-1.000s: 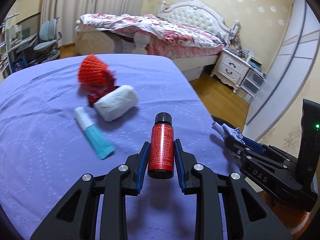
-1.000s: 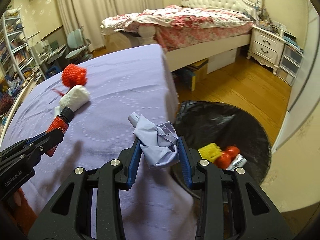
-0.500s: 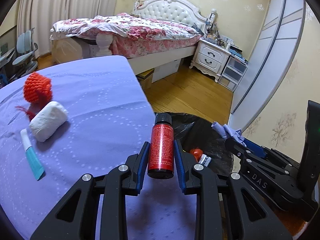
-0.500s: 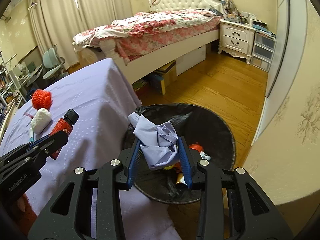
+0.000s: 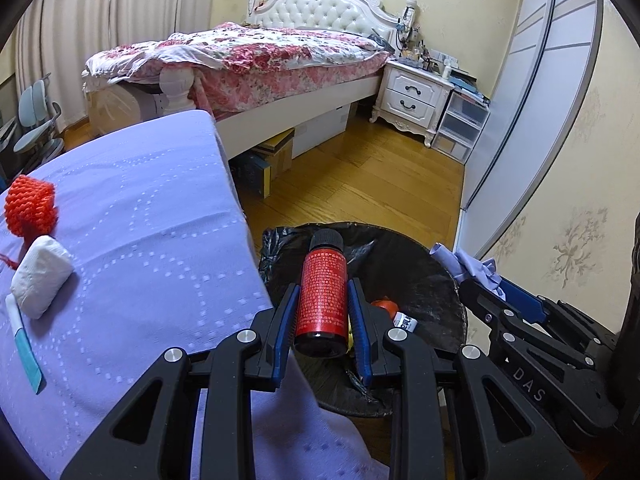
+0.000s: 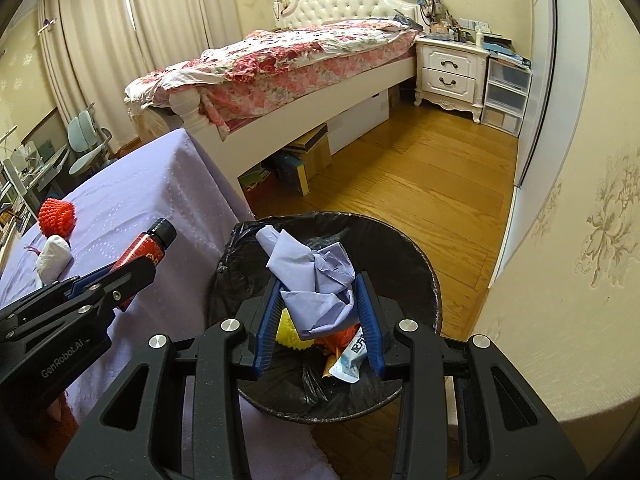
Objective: Collect trash
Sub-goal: 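Open the right gripper to drop the blue cloth while the left drops the red bottle, then move both grippers back over the bed toward the teal tube and white tissue roll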
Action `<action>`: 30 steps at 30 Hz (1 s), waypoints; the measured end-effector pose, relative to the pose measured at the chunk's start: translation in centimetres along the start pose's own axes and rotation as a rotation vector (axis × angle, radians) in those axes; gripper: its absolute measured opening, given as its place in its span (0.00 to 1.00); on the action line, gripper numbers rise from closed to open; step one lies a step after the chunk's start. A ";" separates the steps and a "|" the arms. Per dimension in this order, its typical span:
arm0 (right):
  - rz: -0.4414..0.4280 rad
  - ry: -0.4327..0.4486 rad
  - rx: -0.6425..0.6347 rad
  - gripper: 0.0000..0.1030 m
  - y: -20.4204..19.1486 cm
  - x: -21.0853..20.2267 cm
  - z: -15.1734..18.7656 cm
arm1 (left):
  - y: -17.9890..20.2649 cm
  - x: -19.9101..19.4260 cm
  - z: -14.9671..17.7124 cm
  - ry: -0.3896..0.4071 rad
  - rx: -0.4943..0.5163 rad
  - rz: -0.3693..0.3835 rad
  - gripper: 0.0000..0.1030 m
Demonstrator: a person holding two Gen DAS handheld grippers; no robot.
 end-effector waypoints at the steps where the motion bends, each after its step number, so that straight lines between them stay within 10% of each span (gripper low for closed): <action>1: -0.001 0.000 0.005 0.35 0.3 0.1 -0.1 | 0.2 0.1 -0.1 -0.001 0.004 -0.003 0.27; 6: -0.003 -0.008 0.020 0.35 0.5 0.7 -0.2 | 0.5 0.6 -0.2 -0.007 0.008 -0.023 0.27; 14: 0.009 -0.007 0.073 0.49 1.5 1.2 0.0 | 0.4 -0.1 -0.3 0.017 -0.011 -0.033 0.65; 30: 0.007 0.010 0.058 0.58 0.5 0.0 0.0 | -1.3 -1.8 0.2 0.036 -0.041 -0.062 0.70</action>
Point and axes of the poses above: each gripper's, at about its wrist camera, not at the fingertips, and x roughly the way its jaws point, y to its right, z to its underside, the point moved 6 cm from there along x, roughly the way its jaws point, and after that the axes turned 15 degrees about -y, right-handed, at the moved point
